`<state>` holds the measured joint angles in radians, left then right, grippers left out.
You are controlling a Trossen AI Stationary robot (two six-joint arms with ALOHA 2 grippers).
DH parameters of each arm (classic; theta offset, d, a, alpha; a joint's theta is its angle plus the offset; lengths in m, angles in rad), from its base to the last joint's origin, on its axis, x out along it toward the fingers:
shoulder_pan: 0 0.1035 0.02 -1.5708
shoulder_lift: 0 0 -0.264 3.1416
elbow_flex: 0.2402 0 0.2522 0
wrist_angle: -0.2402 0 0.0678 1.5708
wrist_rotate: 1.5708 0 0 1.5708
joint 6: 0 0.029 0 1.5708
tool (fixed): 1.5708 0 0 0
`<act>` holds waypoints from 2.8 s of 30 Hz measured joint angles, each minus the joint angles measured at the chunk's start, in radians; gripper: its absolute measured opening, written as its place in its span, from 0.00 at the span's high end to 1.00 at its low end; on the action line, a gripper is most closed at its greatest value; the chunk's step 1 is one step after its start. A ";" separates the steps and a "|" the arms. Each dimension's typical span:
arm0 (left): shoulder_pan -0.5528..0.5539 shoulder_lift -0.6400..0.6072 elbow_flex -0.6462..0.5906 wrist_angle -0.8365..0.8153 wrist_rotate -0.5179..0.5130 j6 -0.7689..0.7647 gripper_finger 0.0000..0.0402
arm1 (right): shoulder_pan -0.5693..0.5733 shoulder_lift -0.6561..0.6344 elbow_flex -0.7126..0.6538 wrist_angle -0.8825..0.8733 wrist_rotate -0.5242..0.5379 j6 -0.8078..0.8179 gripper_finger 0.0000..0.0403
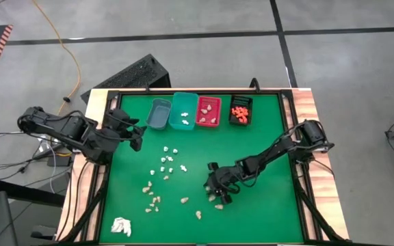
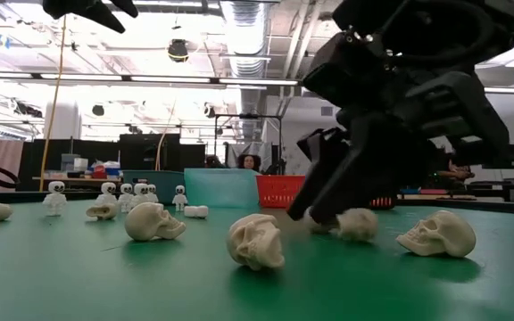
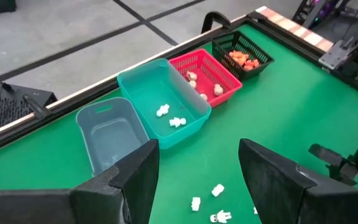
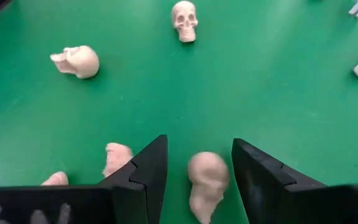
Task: Sort Halloween decoration
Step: Put the white skull toy into the red bin
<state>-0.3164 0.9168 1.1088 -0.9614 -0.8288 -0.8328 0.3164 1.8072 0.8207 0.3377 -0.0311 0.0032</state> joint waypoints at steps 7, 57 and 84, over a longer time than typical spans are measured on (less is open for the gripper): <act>0.000 0.022 0.000 0.002 0.012 -0.001 0.48 | -0.012 0.000 0.000 -0.050 0.001 0.057 0.56; -0.093 -0.186 0.001 0.041 -0.123 0.120 0.48 | -0.579 -0.233 -0.001 0.012 0.269 0.249 0.87; -0.097 -0.244 0.001 -0.066 -0.117 0.112 0.48 | -0.524 -0.232 -0.001 -0.049 -0.094 0.233 0.58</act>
<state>-0.4137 0.6731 1.1099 -1.0271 -0.9463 -0.7208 -0.2072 1.5749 0.8199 0.2882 -0.1247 0.2363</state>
